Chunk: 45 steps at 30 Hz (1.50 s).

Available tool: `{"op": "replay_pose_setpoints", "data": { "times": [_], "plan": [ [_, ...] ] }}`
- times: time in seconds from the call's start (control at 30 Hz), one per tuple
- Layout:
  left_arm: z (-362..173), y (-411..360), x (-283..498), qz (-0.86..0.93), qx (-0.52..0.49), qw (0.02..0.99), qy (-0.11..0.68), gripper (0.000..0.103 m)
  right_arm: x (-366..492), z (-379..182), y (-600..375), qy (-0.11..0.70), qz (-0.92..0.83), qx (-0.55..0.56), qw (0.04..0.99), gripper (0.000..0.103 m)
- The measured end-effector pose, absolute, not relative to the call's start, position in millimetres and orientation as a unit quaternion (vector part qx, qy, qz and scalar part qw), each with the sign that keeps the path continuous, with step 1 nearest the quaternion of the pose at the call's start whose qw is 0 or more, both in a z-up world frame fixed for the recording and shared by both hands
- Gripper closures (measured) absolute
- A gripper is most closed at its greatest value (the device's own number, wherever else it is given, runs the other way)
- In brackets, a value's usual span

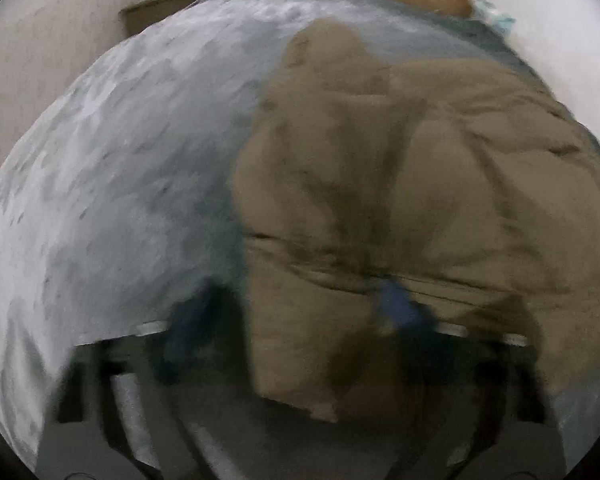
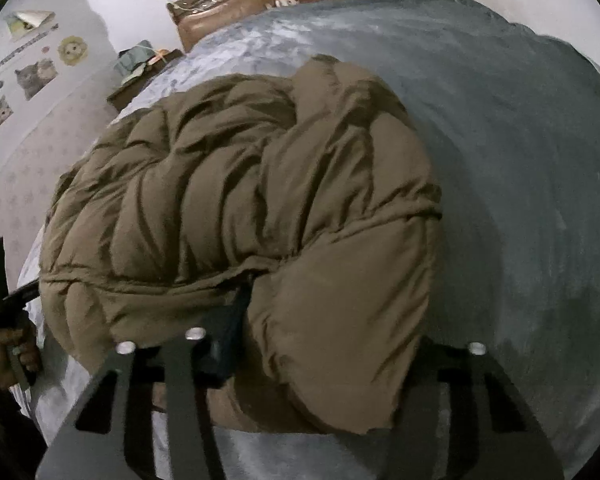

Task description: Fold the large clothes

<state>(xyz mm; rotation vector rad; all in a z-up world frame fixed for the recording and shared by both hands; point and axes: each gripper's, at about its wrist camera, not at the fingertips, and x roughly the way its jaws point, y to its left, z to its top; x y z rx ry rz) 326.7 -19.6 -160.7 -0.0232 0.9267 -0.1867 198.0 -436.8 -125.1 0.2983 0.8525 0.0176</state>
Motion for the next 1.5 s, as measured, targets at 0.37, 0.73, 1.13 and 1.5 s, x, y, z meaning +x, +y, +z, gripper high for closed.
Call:
{"op": "replay_pose_setpoints", "data": {
  "times": [0.37,0.73,1.13,1.5],
  "plan": [
    [-126,-22,298,-0.087,0.021,0.916,0.390,0.094,182,-110,-438,0.390,0.014,0.143,0.909,0.069],
    [-79,20,218,-0.079,-0.038,0.931,0.354,0.095,115,-70,-425,0.345,0.036,0.137,0.928,0.074],
    [-57,20,180,-0.063,0.023,0.920,0.387,0.018,77,-64,-435,0.443,-0.034,0.076,0.893,0.009],
    [-4,51,76,0.015,0.007,0.987,0.160,0.003,-43,18,-402,0.195,-0.081,0.009,0.977,0.002]
  ]
}}
